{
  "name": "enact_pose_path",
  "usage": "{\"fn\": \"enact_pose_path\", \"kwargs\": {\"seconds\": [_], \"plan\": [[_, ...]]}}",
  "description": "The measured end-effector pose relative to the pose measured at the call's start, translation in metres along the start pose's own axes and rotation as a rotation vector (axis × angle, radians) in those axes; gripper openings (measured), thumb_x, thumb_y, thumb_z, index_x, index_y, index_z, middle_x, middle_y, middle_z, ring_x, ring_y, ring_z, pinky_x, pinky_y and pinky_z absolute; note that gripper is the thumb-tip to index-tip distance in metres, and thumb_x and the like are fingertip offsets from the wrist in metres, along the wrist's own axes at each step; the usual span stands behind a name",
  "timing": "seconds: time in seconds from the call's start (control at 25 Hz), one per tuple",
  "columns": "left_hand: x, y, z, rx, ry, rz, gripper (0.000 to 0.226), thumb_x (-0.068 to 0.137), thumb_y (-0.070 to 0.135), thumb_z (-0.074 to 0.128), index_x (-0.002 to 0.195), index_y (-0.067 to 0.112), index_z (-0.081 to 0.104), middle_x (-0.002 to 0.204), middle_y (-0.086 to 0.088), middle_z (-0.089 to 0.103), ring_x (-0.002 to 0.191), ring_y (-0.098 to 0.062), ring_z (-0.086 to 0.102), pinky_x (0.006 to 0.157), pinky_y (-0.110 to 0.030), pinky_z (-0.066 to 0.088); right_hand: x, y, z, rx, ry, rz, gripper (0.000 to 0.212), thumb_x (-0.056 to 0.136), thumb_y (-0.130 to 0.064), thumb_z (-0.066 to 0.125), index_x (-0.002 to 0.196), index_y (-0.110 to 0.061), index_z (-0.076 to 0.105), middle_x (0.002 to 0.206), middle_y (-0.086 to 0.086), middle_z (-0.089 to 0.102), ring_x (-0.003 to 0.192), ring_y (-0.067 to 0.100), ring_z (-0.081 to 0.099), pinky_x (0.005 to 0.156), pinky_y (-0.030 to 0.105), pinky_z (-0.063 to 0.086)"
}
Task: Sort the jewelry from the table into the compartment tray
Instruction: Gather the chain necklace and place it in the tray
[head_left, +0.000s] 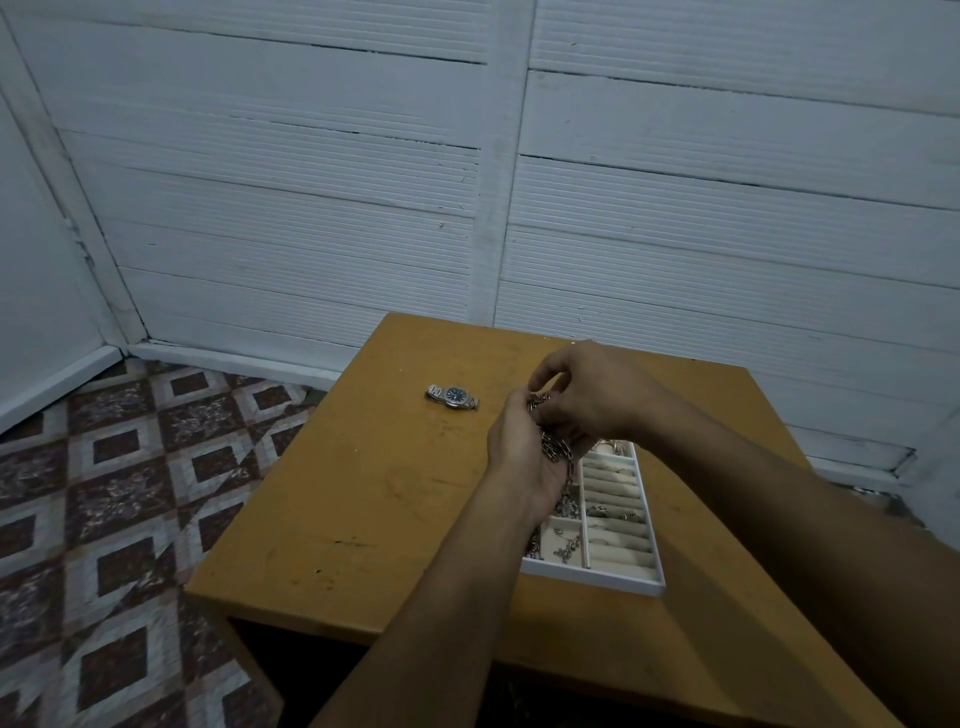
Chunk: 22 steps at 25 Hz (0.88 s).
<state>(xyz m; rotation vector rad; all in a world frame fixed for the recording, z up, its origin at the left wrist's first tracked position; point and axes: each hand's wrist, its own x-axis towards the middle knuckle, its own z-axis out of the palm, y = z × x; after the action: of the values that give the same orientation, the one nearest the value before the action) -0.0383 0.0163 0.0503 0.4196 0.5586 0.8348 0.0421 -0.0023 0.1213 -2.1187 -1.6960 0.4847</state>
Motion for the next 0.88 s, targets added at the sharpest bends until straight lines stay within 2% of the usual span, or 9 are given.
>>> {"fn": "enact_pose_path", "kwargs": {"seconds": [0.16, 0.32, 0.44, 0.6, 0.72, 0.88], "plan": [[-0.002, 0.002, 0.001, 0.029, -0.051, -0.025, 0.059, 0.101, 0.049, 0.027, 0.111, 0.001, 0.06, 0.11, -0.022, 0.069, 0.101, -0.031, 0.068, 0.087, -0.046, 0.054, -0.002, 0.001, -0.001, -0.067, 0.016, -0.037, 0.018, 0.077, -0.026, 0.079, 0.091, -0.017, 0.073, 0.085, 0.0, 0.071, 0.066, 0.009, 0.066, 0.05, 0.012, 0.047], [0.0, 0.003, 0.0, 0.112, -0.112, -0.033, 0.062, 0.102, 0.05, 0.025, 0.114, 0.0, 0.061, 0.11, -0.023, 0.069, 0.105, -0.033, 0.066, 0.088, -0.042, 0.053, -0.004, 0.0, -0.01, -0.022, 0.018, -0.027, 0.009, 0.078, -0.022, 0.078, 0.084, -0.017, 0.073, 0.081, 0.0, 0.072, 0.072, 0.014, 0.069, 0.059, 0.019, 0.051], [0.0, 0.005, -0.008, 0.229, -0.169, -0.03, 0.056, 0.102, 0.047, 0.029, 0.113, 0.004, 0.063, 0.102, -0.018, 0.071, 0.086, -0.029, 0.068, 0.079, -0.039, 0.055, -0.001, 0.001, -0.022, -0.01, 0.019, -0.022, 0.004, 0.078, -0.017, 0.076, 0.081, -0.015, 0.074, 0.076, 0.0, 0.073, 0.07, 0.013, 0.07, 0.059, 0.019, 0.051], [0.003, 0.011, -0.02, 0.332, -0.187, -0.051, 0.048, 0.101, 0.043, 0.038, 0.114, 0.003, 0.062, 0.084, -0.009, 0.072, 0.064, -0.018, 0.065, 0.061, -0.03, 0.054, 0.008, 0.007, -0.029, 0.073, -0.019, 0.0, 0.002, 0.079, -0.009, 0.074, 0.081, -0.009, 0.074, 0.078, 0.006, 0.074, 0.071, 0.016, 0.072, 0.07, 0.026, 0.059], [0.009, 0.022, -0.027, 0.397, -0.2, -0.048, 0.038, 0.101, 0.033, 0.044, 0.118, 0.002, 0.057, 0.082, -0.009, 0.072, 0.062, -0.017, 0.063, 0.055, -0.027, 0.053, 0.019, 0.015, -0.03, 0.215, -0.016, 0.047, 0.006, 0.078, 0.0, 0.074, 0.083, -0.002, 0.073, 0.08, 0.013, 0.073, 0.07, 0.02, 0.073, 0.068, 0.027, 0.06], [0.02, 0.035, -0.036, 0.559, -0.245, -0.065, 0.029, 0.098, 0.019, 0.05, 0.115, -0.003, 0.058, 0.088, -0.01, 0.069, 0.067, -0.016, 0.062, 0.056, -0.023, 0.053, 0.034, 0.026, -0.033, 0.358, -0.025, 0.093, 0.007, 0.076, 0.003, 0.075, 0.081, 0.001, 0.072, 0.078, 0.015, 0.073, 0.063, 0.017, 0.07, 0.058, 0.021, 0.058]]}}
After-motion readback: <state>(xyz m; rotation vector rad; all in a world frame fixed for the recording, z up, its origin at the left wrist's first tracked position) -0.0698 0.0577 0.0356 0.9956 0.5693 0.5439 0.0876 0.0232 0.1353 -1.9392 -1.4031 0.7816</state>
